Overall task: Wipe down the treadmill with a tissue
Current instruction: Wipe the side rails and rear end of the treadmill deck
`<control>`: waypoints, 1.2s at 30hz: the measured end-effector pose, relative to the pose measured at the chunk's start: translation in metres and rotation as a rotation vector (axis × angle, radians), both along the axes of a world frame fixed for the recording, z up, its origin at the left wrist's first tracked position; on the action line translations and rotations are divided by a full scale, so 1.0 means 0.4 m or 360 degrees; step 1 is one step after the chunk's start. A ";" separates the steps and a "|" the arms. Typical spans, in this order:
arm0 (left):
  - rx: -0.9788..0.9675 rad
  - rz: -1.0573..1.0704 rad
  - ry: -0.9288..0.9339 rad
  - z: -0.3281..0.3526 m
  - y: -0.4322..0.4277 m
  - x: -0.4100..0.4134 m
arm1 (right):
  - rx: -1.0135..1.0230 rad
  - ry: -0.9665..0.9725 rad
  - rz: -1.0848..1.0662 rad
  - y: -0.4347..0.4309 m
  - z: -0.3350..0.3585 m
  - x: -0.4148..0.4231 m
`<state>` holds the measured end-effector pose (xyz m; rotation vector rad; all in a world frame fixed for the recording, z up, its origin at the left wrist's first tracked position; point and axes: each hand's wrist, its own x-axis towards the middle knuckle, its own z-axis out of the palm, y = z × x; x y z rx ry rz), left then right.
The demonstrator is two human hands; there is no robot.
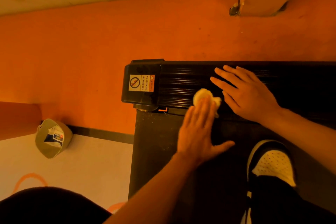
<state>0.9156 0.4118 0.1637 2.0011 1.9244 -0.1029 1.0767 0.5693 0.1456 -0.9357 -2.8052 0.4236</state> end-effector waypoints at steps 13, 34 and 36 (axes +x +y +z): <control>-0.0005 -0.0278 0.0049 0.023 0.142 -0.130 | -0.0052 -0.0014 -0.0009 0.007 0.000 0.011; 0.0009 -0.0034 0.0037 0.037 0.263 -0.239 | -0.0056 0.0010 -0.0037 -0.002 -0.003 0.008; 0.0036 -0.0151 -0.0099 0.029 0.234 -0.156 | -0.0032 0.0009 -0.0042 -0.002 -0.003 0.007</control>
